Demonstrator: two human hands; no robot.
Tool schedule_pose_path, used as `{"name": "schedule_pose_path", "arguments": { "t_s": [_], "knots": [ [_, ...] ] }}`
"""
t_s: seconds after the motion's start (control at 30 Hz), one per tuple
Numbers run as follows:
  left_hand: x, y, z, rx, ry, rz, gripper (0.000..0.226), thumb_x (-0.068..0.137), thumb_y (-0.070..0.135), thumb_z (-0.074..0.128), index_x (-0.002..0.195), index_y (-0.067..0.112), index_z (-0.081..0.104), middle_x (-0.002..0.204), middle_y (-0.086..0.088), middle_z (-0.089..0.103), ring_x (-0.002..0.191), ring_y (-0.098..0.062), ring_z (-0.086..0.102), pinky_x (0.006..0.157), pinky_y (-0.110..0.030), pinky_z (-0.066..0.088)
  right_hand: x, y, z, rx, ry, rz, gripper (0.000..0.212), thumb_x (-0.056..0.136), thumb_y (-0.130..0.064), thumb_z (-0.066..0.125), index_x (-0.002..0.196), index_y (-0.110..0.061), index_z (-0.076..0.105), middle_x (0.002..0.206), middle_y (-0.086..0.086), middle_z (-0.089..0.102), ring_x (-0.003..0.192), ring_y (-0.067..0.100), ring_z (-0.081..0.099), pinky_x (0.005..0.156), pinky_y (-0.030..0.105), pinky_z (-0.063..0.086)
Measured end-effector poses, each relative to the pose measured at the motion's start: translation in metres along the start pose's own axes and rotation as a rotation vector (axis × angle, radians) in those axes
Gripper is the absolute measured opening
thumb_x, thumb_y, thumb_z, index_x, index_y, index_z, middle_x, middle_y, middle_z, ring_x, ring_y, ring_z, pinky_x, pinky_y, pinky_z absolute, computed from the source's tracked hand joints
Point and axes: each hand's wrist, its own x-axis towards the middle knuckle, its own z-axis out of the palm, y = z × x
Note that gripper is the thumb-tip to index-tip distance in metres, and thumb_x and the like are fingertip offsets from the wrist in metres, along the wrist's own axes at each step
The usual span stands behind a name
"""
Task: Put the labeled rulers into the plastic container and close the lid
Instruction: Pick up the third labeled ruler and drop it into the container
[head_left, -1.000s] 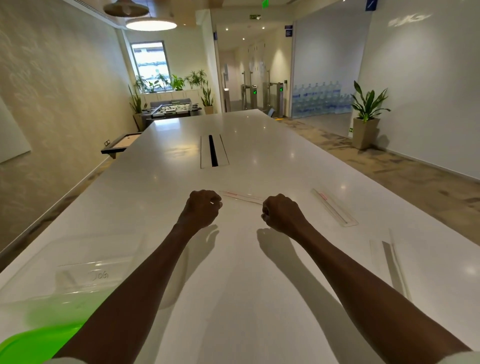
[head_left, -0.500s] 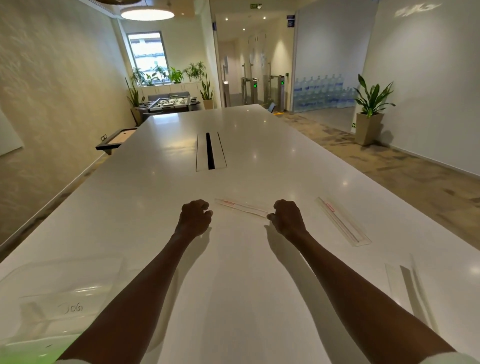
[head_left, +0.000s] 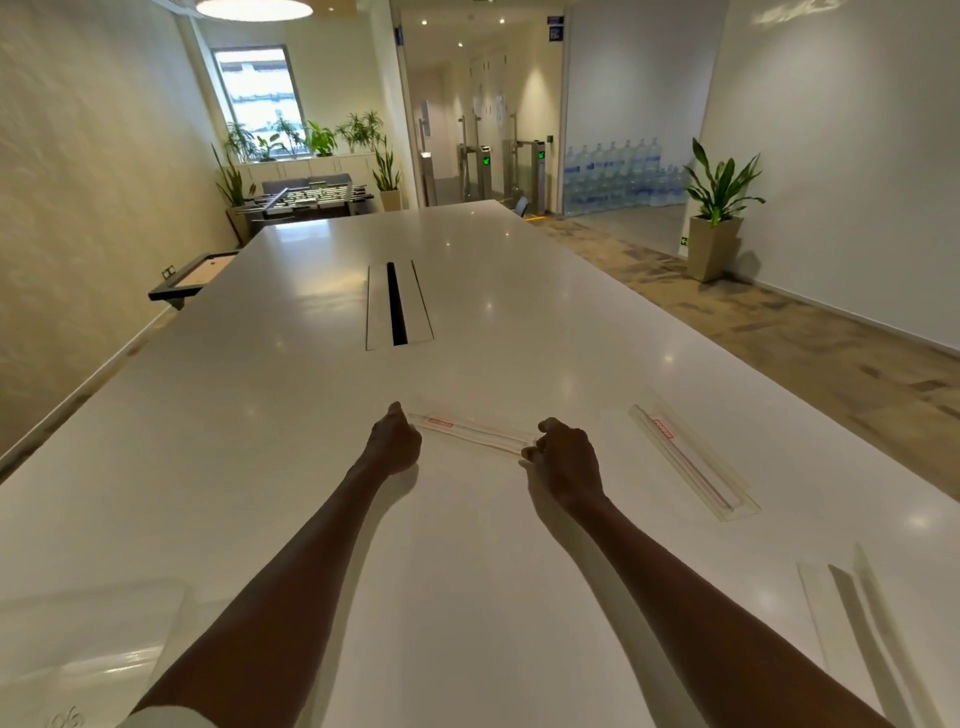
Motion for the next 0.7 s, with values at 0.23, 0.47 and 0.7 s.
{"name": "schedule_pose_path", "arguments": {
  "t_s": [0.23, 0.47, 0.7],
  "knots": [
    [0.012, -0.012, 0.010, -0.024, -0.027, 0.014, 0.040, 0.089, -0.003, 0.033, 0.125, 0.005, 0.049, 0.136, -0.016, 0.052, 0.127, -0.032, 0.047, 0.097, -0.029, 0.036, 0.005, 0.006, 0.006, 0.007, 0.027, 0.028, 0.022, 0.086, -0.022, 0.063, 0.105, -0.013, 0.069, 0.100, 0.005, 0.072, 0.100, 0.024, 0.063, 0.078, 0.031, 0.047],
    [0.009, -0.015, 0.005, -0.087, 0.006, 0.008, 0.033, 0.087, -0.005, 0.034, 0.112, -0.005, 0.055, 0.125, -0.020, 0.058, 0.119, -0.037, 0.051, 0.103, -0.042, 0.038, 0.006, 0.004, 0.010, -0.026, 0.053, 0.037, 0.013, 0.086, -0.019, 0.061, 0.082, -0.010, 0.070, 0.085, 0.006, 0.071, 0.084, 0.026, 0.063, 0.066, 0.029, 0.044],
    [-0.014, -0.022, -0.001, -0.145, 0.102, 0.025, 0.039, 0.084, -0.004, 0.040, 0.077, 0.029, 0.058, 0.086, 0.011, 0.059, 0.095, -0.018, 0.052, 0.075, -0.022, 0.039, 0.005, -0.002, 0.008, 0.065, 0.056, 0.040, 0.014, 0.088, -0.015, 0.061, 0.096, -0.008, 0.071, 0.097, 0.009, 0.073, 0.096, 0.028, 0.065, 0.071, 0.026, 0.039]
  ]
}}
